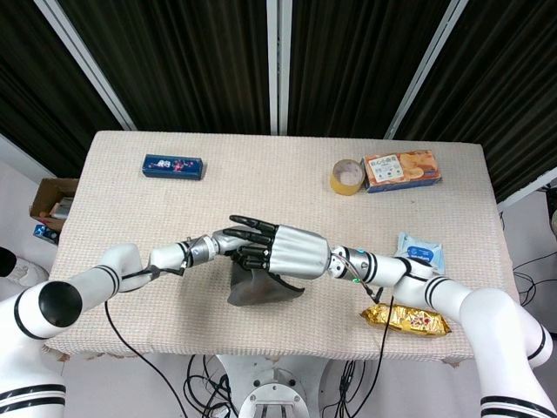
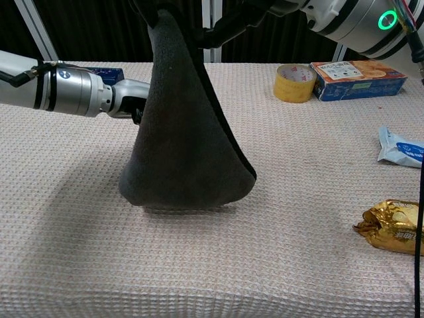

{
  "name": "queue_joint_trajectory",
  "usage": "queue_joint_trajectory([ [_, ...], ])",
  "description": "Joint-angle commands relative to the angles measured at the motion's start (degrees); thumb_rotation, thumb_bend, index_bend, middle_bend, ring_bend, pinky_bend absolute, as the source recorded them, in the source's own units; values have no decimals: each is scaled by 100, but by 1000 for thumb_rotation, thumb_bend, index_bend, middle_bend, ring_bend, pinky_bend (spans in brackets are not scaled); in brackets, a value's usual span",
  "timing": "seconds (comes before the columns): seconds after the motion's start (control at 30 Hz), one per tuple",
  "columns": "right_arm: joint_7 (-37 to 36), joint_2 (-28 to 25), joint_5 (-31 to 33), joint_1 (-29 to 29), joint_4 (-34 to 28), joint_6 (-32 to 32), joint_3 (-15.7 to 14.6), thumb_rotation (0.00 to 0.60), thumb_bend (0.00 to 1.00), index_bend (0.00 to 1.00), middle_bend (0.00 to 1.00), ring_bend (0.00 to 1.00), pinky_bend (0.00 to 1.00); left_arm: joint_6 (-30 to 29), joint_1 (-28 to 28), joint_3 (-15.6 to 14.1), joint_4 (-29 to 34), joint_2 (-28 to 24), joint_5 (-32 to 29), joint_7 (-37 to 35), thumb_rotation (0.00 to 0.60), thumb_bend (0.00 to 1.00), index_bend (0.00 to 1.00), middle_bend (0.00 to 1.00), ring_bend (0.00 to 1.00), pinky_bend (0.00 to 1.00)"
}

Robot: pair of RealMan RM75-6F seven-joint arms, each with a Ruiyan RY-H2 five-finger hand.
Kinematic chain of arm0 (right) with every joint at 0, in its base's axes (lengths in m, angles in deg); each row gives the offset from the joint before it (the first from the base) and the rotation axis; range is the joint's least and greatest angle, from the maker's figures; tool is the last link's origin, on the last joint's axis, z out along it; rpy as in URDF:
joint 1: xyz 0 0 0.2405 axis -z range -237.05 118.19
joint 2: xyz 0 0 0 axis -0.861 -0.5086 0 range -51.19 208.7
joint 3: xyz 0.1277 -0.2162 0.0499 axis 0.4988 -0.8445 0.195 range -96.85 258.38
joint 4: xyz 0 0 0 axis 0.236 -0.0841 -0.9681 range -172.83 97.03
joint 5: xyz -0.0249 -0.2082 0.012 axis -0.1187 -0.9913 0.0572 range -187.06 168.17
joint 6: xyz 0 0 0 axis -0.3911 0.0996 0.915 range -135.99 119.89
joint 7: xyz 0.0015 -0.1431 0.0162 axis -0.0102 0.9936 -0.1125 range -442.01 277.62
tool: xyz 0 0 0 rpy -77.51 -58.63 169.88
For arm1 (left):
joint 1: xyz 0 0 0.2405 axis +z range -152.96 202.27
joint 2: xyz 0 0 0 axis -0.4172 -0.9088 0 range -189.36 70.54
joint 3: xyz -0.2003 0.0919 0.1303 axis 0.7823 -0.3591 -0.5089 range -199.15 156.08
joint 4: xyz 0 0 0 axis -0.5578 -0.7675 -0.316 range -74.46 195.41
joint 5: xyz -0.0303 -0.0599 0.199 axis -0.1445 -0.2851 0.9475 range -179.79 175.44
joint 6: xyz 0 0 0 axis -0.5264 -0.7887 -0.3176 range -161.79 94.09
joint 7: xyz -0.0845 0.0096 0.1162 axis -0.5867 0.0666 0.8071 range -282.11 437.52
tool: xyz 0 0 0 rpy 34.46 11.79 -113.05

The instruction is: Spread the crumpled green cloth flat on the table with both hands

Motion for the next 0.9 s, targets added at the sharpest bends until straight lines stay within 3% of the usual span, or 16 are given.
queue_joint_trajectory([
  [0.03, -6, -7, -3, 3, -7, -2, -1, 600, 484, 890, 409, 86, 0, 226, 65, 85, 14, 28, -310, 728, 600, 457, 484, 62, 79, 135],
  [0.37, -48, -26, 117, 95, 30, -21, 53, 600, 492, 890, 409, 86, 0, 342, 427, 468, 454, -109, -1056, 1858, 600, 467, 713, 247, 120, 140],
  [0.9, -198, 4, 410, 310, 464, -90, 182, 600, 497, 891, 411, 86, 0, -129, 1453, 1229, 1667, -1088, -2574, 3840, 600, 475, 702, 266, 128, 146],
])
